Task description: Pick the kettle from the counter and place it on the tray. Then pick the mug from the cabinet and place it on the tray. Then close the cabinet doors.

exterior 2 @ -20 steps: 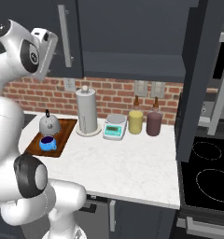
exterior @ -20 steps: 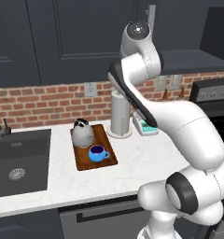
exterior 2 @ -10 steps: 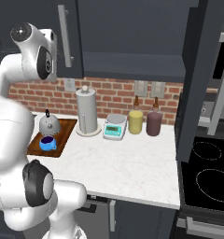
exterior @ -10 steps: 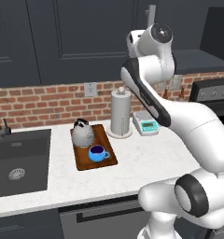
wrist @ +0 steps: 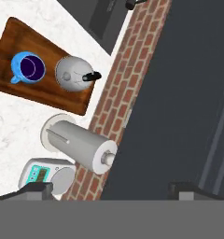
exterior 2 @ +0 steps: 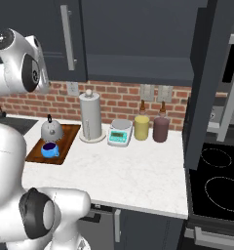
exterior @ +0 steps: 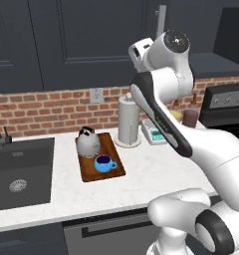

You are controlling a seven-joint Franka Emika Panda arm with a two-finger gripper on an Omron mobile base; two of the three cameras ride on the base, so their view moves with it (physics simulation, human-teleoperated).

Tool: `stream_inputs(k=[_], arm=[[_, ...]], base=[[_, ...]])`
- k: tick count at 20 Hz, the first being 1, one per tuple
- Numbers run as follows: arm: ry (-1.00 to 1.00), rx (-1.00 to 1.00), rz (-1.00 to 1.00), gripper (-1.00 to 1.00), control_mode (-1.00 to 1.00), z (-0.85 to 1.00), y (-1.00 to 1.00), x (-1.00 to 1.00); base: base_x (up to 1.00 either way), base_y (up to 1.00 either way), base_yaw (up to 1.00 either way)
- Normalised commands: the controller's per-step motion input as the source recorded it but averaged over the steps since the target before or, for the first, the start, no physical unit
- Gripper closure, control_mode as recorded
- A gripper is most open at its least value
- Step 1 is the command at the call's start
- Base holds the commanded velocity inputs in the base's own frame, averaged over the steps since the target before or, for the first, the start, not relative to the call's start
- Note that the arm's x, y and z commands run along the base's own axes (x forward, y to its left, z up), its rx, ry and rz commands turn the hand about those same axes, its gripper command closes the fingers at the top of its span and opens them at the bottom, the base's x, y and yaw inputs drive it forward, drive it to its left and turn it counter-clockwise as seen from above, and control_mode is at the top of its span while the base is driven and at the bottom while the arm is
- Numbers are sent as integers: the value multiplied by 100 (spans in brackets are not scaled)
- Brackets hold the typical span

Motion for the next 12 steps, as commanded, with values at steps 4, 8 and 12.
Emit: stream_inputs(k=[4, 8, 12], arm=[[0, 0, 6, -100, -100, 0, 1, -84], [0, 0, 0, -100, -100, 0, 0, -84], [0, 0, 0, -100, -100, 0, 0, -76]], base=[[0, 0, 0], [0, 0, 0], [0, 0, 0]])
